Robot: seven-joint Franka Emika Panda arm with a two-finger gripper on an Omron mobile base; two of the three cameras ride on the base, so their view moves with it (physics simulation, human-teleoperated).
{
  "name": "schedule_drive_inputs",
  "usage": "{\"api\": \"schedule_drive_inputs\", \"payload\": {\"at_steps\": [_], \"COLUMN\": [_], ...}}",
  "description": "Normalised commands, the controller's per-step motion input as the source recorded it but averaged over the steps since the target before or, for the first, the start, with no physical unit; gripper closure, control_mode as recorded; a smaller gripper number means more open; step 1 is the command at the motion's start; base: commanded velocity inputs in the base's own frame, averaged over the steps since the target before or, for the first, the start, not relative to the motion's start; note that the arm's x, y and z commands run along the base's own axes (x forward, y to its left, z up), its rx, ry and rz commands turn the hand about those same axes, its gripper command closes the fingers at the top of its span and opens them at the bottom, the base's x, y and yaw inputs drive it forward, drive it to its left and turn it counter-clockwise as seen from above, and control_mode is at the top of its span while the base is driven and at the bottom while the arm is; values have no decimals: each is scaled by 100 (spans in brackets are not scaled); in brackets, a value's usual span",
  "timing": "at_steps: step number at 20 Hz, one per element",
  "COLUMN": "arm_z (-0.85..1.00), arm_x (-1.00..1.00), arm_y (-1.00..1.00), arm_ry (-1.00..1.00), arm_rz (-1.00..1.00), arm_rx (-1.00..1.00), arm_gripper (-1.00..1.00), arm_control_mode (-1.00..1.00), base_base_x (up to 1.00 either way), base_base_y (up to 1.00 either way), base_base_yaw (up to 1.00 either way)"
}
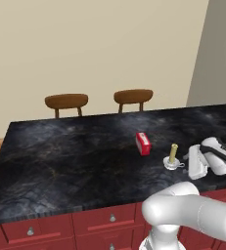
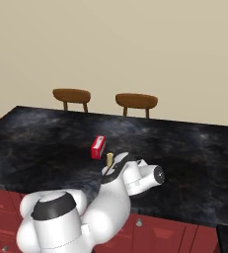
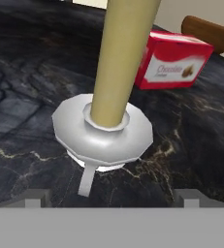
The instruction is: Pick the jar and candle from the dining table and place them in the open cabinet. Close the cabinet after placing the objects.
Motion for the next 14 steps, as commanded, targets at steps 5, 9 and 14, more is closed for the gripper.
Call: {"api": "schedule_drive_inputs", "payload": {"at_steps": [5, 9, 14], "arm_z": [0, 0, 0], "arm_x": [0, 0, -3], "arm_y": [10, 2, 0], "arm_ry": [0, 0, 0], "arm_rz": [0, 0, 0], "arm_rx": [0, 0, 0], "arm_gripper": [-100, -100, -100], "arm_control_mode": [-100, -100, -100], "base_base_x": [0, 0, 0], "base_base_y": [0, 0, 0], "base_base_yaw": [0, 0, 0]}}
